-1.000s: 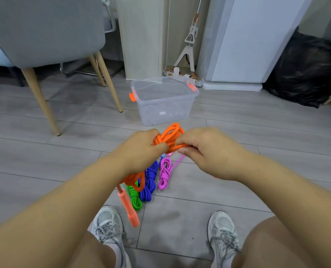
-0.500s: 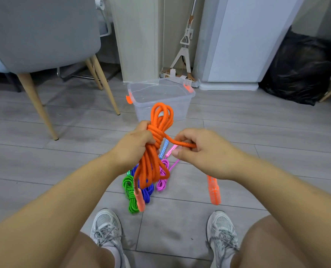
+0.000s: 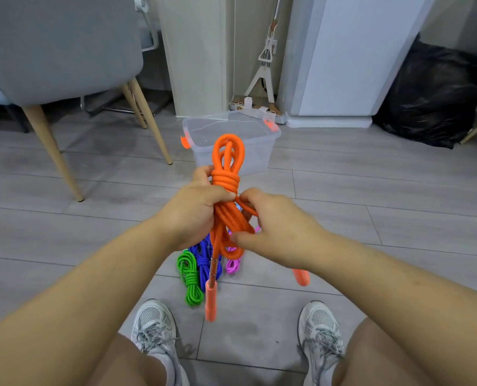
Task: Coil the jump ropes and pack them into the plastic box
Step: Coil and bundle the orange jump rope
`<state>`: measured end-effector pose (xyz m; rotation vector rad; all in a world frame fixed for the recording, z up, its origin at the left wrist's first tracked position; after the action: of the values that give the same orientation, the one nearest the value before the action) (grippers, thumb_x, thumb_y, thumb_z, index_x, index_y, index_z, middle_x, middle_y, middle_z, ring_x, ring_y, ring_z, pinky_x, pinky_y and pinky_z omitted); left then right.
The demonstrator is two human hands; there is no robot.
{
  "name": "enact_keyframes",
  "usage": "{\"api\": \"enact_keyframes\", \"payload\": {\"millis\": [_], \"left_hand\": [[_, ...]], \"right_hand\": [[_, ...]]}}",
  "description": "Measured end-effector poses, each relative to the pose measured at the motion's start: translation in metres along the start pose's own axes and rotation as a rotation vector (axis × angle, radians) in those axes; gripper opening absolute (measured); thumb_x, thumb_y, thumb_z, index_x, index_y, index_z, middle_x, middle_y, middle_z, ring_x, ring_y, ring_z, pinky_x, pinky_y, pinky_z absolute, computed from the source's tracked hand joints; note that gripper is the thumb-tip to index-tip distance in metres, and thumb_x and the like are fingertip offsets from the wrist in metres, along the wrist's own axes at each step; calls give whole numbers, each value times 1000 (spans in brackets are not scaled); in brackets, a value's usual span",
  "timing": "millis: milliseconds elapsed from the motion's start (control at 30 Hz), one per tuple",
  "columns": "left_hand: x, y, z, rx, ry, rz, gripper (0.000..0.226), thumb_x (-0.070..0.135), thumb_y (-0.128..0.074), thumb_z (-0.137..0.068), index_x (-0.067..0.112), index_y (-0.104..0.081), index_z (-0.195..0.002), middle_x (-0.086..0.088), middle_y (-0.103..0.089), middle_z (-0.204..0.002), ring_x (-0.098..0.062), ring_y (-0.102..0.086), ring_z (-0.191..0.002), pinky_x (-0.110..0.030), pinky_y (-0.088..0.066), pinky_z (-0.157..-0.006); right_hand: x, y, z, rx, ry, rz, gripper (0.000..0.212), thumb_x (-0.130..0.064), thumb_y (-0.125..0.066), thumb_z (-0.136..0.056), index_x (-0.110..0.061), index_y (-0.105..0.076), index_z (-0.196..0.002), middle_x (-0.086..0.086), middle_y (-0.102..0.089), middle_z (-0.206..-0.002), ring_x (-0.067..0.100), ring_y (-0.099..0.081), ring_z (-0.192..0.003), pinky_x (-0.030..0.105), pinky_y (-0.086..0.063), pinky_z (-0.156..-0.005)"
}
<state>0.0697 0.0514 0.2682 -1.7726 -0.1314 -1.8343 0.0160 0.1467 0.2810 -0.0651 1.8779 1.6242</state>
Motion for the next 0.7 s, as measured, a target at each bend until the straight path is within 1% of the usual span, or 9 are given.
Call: {"api": "enact_keyframes", "payload": {"millis": [67, 133, 233, 300, 367, 467, 533, 600, 700], "left_hand": [[2, 3, 0, -24, 11, -45, 60, -19, -47, -73, 11, -34, -123, -6, -47, -80, -8, -58, -51, -23, -49, -50], [5, 8, 1, -65, 17, -223, 78, -12, -55, -59, 17, -33, -128, -6, -53, -83, -12, -59, -60, -29, -50, -58], [7, 10, 6, -125, 40, -381, 90, -16, -68, -69, 29, -28, -135, -19, -65, -93, -27, -65, -80, -43, -56, -77], [7, 8, 9, -135, 35, -358, 83, -15, -62, -78, 33, -27, -135, -25, -68, -97, -33, -67, -86, -47, -55, -81], [7, 7, 9, -135, 10, -357, 82, -15, -60, -79, 32, -27, -137, -24, -69, -96, -30, -68, -84, -46, -56, -81], [6, 8, 9, -158, -14, -365, 80, -17, -58, -79, 27, -28, -138, -18, -69, -89, -23, -67, -77, -40, -57, -76], [4, 8, 10, -169, -6, -311, 74, -16, -57, -80, 26, -32, -135, -12, -68, -83, -19, -67, -72, -32, -57, -66], [3, 8, 10, -165, 7, -245, 69, -10, -59, -78, 25, -35, -132, -6, -68, -77, -15, -67, -69, -27, -55, -60], [1, 8, 8, -138, 4, -225, 69, 6, -65, -68, 17, -39, -131, -9, -67, -85, -15, -68, -73, -27, -56, -64]], "right_hand": [[1, 3, -2, 16, 15, 5, 31, -29, -66, -76, -15, -53, -101, -1, -58, -81, 16, -49, -68, 31, -40, -59], [3, 6, -3, 35, 33, -11, 25, -26, -64, -77, -15, -56, -98, -3, -55, -73, 11, -47, -62, 26, -36, -55], [8, 13, -5, 68, 44, -99, 21, -23, -64, -77, -14, -61, -95, -1, -58, -71, 6, -48, -58, 16, -36, -54], [10, 17, -5, 70, 48, -167, 21, -25, -63, -75, -15, -62, -93, 3, -62, -76, 10, -50, -63, 27, -46, -62], [11, 17, -5, 54, 54, -180, 20, -26, -64, -75, -15, -63, -92, 6, -63, -78, 16, -52, -67, 37, -48, -67], [12, 13, -4, 33, 70, -169, 19, -25, -65, -76, -14, -63, -93, 5, -64, -80, 20, -56, -73, 40, -48, -69], [13, 11, -3, 27, 70, -161, 22, -26, -65, -76, -13, -64, -93, 6, -65, -81, 22, -58, -76, 41, -49, -70], [14, 12, -3, 25, 71, -169, 22, -26, -66, -76, -15, -64, -95, 5, -66, -81, 21, -58, -76, 40, -49, -70], [13, 15, -2, 52, 83, -188, 23, -27, -69, -76, -19, -65, -97, 0, -67, -83, 12, -57, -72, 31, -48, -67]]}}
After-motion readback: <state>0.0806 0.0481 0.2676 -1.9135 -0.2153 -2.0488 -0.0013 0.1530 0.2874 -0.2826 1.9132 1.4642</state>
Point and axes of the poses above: each hand's wrist, its own z-axis away from the middle knuckle, its own y-axis out of the back of the hand, x = y × z, the point moved 5 cm from there along -z, towards the middle knuckle
